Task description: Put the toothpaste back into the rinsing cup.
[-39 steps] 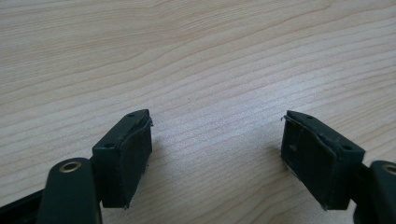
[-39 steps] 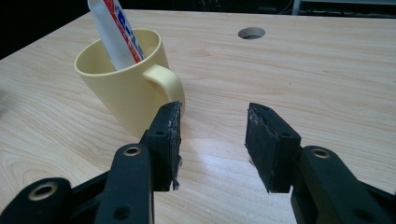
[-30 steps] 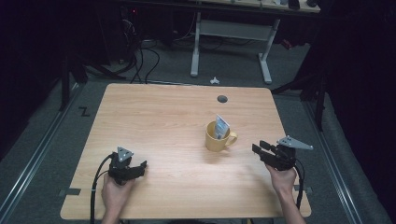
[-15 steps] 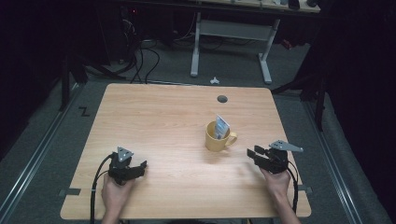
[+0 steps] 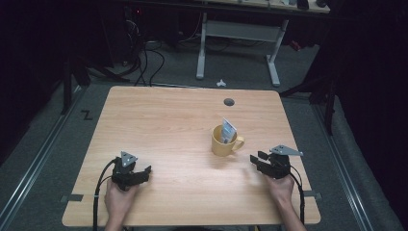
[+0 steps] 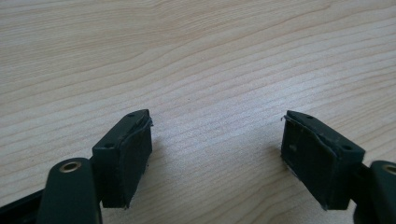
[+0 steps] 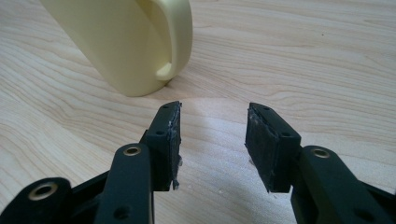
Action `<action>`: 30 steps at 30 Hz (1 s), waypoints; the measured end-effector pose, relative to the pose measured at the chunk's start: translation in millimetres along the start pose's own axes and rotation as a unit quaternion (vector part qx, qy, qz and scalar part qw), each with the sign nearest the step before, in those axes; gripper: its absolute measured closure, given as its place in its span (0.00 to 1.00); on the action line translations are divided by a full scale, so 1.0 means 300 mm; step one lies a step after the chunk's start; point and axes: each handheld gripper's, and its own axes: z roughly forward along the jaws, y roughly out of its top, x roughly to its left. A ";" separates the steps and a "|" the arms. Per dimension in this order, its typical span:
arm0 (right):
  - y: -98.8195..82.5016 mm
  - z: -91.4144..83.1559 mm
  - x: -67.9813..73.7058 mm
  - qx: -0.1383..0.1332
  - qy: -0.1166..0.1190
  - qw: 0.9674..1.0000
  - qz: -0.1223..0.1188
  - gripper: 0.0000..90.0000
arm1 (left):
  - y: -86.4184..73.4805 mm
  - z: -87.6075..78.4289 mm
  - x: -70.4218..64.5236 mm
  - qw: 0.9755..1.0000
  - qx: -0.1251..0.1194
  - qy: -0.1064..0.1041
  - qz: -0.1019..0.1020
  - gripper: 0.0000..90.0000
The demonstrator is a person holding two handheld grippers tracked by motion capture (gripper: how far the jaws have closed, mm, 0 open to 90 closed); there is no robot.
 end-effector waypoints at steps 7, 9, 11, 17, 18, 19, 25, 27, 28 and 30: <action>-0.007 0.022 0.003 0.014 -0.008 1.000 -0.006 0.61 | 0.000 0.000 0.000 1.000 0.000 0.000 0.000 0.27; -0.009 0.028 0.004 0.018 -0.011 1.000 -0.007 0.61 | 0.000 0.000 0.000 1.000 0.000 0.000 0.000 0.27; -0.011 0.034 0.006 0.021 -0.014 1.000 -0.008 0.61 | 0.000 0.000 0.000 1.000 0.000 0.000 0.000 0.27; -0.015 0.051 0.006 0.028 -0.018 0.999 -0.014 0.61 | 0.000 0.000 0.000 1.000 0.000 0.000 0.000 0.27; -0.015 0.052 0.007 0.030 -0.019 0.999 -0.012 0.61 | 0.000 0.000 0.000 1.000 0.000 0.000 0.000 0.27; -0.016 0.054 0.008 0.031 -0.019 0.999 -0.012 0.61 | 0.000 0.000 0.000 1.000 0.000 0.000 0.000 0.27; -0.020 0.066 0.009 0.035 -0.024 0.999 -0.017 0.61 | 0.000 0.000 0.000 1.000 0.000 0.000 0.000 0.27; -0.020 0.070 0.010 0.036 -0.025 0.999 -0.020 0.61 | 0.000 0.000 0.000 1.000 0.000 0.000 0.000 0.27; -0.021 0.071 0.011 0.037 -0.025 0.999 -0.020 0.60 | 0.000 0.000 0.000 1.000 0.000 0.000 0.000 0.27; -0.022 0.074 0.013 0.039 -0.026 0.999 -0.022 0.60 | 0.000 0.000 0.000 1.000 0.000 0.000 0.000 0.27</action>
